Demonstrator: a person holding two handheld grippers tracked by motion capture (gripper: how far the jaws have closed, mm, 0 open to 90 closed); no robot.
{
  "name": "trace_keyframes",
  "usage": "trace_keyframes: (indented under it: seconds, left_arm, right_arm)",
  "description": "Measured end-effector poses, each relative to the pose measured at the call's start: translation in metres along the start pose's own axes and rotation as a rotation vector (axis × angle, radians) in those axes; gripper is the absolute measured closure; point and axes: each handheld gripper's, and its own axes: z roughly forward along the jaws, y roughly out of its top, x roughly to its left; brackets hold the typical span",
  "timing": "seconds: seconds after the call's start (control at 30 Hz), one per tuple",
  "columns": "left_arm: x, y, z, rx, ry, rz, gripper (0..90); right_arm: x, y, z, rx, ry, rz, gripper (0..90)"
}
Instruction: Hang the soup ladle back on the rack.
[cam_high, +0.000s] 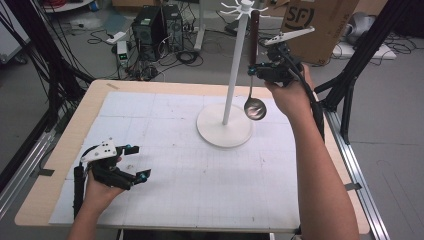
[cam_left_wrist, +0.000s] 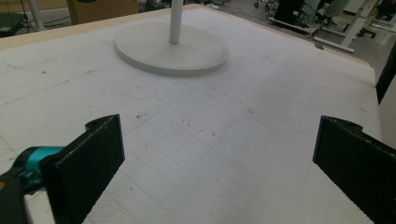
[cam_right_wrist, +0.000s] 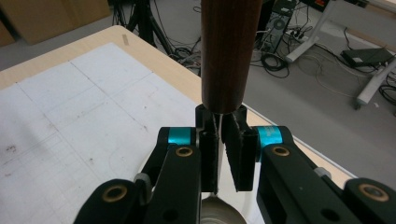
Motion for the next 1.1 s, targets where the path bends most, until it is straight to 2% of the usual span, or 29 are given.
trace_keyframes:
  seconds: [0.33, 0.37, 0.4, 0.43, 0.47, 0.57, 0.7, 0.83, 1.1]
  left_arm:
    - [0.000, 0.000, 0.000, -0.001, 0.001, -0.001, 2.6]
    - [0.000, 0.000, 0.000, -0.001, 0.001, 0.000, 2.6]
    - [0.000, 0.000, 0.000, -0.002, -0.002, -0.006, 2.6]
    - [0.000, 0.000, 0.001, -0.002, -0.002, -0.006, 2.6]
    - [0.000, 0.000, 0.000, 0.000, -0.002, -0.004, 2.6]
    - [0.000, 0.000, 0.000, 0.000, -0.002, -0.004, 2.6]
    - [-0.001, 0.000, 0.000, 0.001, -0.005, 0.000, 2.6]
    - [-0.002, 0.000, 0.000, -0.002, -0.005, -0.004, 2.6]
    - [-0.002, 0.000, 0.000, 0.001, -0.003, 0.000, 2.6]
  right_arm:
    - [-0.004, 0.000, 0.006, 0.012, -0.004, 0.013, 83.9]
    - [-0.005, -0.002, 0.008, 0.010, -0.004, 0.016, 79.3]
    - [-0.006, -0.003, 0.009, -0.010, 0.013, 0.016, 64.9]
    - [-0.006, -0.003, 0.008, -0.018, 0.033, 0.018, 54.9]
    - [-0.006, -0.004, 0.008, -0.023, 0.048, 0.010, 49.9]
    - [-0.005, -0.006, 0.006, -0.003, 0.032, 0.018, 43.0]
    - [-0.005, -0.009, 0.002, -0.012, 0.013, 0.004, 38.3]
    - [-0.005, -0.015, -0.003, -0.039, 0.028, 0.008, 37.8]
    - [-0.003, -0.027, -0.009, -0.036, 0.047, -0.017, 34.2]
